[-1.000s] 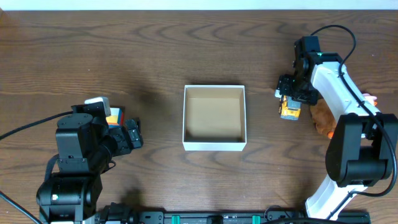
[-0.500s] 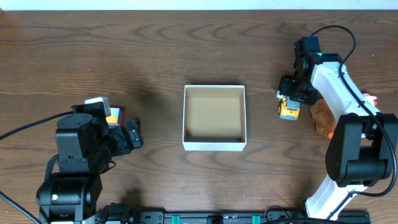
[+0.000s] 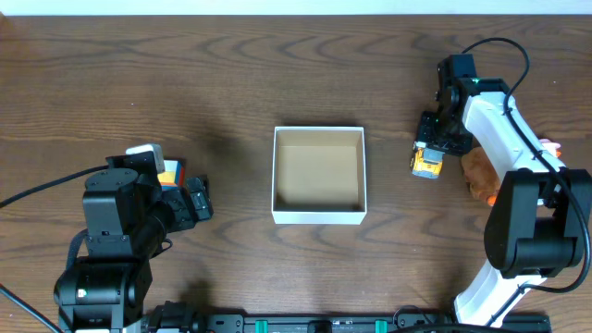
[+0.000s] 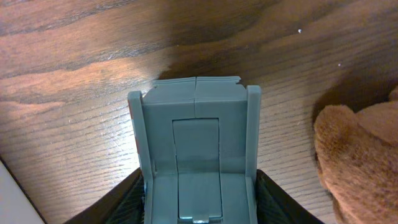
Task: Pack container
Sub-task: 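Lower the right gripper onto the yellow toy truck and grasp it, then carry the truck into the white box and release it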
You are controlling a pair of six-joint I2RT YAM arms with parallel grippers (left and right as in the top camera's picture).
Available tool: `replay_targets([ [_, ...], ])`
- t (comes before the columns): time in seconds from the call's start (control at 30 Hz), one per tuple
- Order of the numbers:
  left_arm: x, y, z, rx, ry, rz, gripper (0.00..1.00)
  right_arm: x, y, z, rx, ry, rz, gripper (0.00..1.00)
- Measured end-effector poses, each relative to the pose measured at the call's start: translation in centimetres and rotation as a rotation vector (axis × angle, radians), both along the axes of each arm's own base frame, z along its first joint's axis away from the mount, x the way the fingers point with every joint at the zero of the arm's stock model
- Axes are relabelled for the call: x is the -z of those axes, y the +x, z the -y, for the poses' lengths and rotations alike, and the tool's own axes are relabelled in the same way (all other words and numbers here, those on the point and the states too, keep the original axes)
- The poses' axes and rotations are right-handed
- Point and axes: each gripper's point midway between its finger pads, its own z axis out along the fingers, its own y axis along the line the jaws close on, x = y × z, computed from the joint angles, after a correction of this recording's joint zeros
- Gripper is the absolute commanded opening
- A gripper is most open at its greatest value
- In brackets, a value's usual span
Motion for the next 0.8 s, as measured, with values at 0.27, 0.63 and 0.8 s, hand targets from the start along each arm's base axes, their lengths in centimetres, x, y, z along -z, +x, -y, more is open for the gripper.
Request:
replay_targets([
  [0.27,-0.01,0.01,-0.01,0.000,0.000,0.000,0.98,0.00,0.00,0.01,0.000,0.000,0.000,0.20],
  [0.63,0.00,0.00,-0.01,0.000,0.000,0.000,0.98,-0.03,0.00,-0.01,-0.006,0.000,0.000,0.10],
  [0.8,-0.01,0.01,0.00,0.000,0.000,0.000,0.98,-0.47,-0.07,-0.30,-0.028,0.000,0.007,0.09],
])
